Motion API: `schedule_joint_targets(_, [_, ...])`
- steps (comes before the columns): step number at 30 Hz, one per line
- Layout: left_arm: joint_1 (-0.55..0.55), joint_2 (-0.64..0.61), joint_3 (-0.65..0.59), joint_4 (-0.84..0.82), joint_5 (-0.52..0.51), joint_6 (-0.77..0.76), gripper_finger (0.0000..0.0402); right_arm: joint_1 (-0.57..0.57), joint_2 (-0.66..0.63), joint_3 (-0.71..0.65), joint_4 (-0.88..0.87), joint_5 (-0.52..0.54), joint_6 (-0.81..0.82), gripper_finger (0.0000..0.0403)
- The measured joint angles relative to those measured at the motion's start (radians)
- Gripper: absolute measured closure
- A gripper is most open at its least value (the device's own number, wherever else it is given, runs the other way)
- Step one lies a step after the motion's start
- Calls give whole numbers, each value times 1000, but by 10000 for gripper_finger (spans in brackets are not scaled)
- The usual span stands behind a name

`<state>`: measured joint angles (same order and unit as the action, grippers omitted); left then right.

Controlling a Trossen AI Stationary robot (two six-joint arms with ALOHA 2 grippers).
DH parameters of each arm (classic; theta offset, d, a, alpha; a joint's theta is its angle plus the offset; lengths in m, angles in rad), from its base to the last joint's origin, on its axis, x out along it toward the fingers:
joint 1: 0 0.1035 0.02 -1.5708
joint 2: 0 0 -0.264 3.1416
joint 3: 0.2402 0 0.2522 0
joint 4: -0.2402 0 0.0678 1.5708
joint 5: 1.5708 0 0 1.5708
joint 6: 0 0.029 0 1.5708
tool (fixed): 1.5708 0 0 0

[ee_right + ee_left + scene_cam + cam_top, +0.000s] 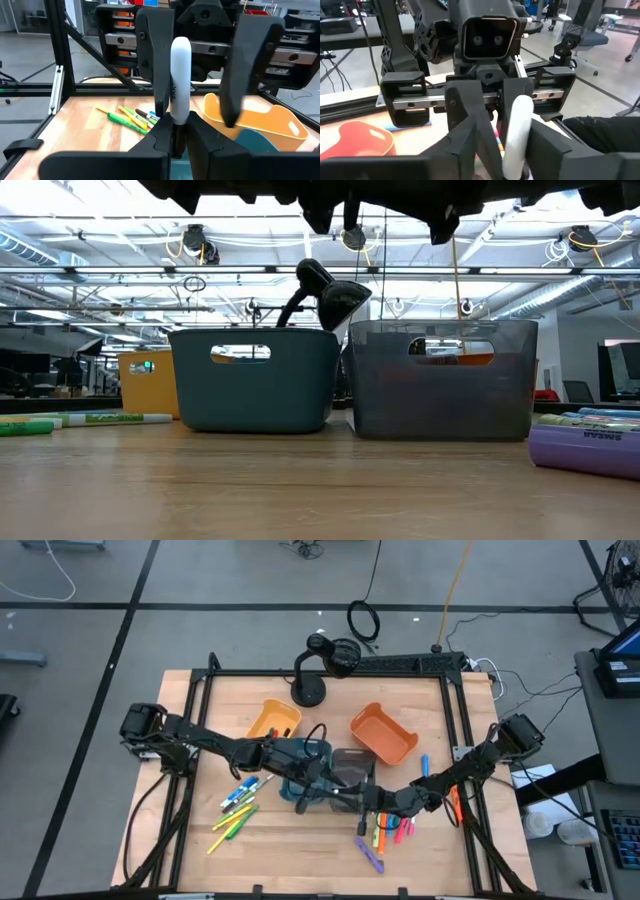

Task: Pick & Place Markers
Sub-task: Put the white and black highlighter into the yellow bin

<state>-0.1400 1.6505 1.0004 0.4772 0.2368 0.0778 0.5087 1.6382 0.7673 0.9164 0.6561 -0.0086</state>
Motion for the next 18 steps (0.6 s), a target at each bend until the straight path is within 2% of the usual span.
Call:
schedule_joint_targets(5, [0, 0, 0, 3, 6, 8, 361, -1, 0, 0, 1, 9, 7, 381])
schedule_joint_targets(6, [0, 0, 0, 3, 7, 7, 367, -1, 0, 0, 1, 9, 12, 381])
schedule_joint_targets(10, [0, 0, 0, 4, 5, -7, 367, -1, 0, 0, 0, 7, 47, 376])
schedule_joint_targets(13, [0, -11, 0, -4, -8, -16, 367, -2, 0, 0, -5, 17, 81, 359])
schedule_joint_targets(18, [6, -84, 0, -58, -115, -7, 367, 5, 2, 0, -60, 72, 129, 318])
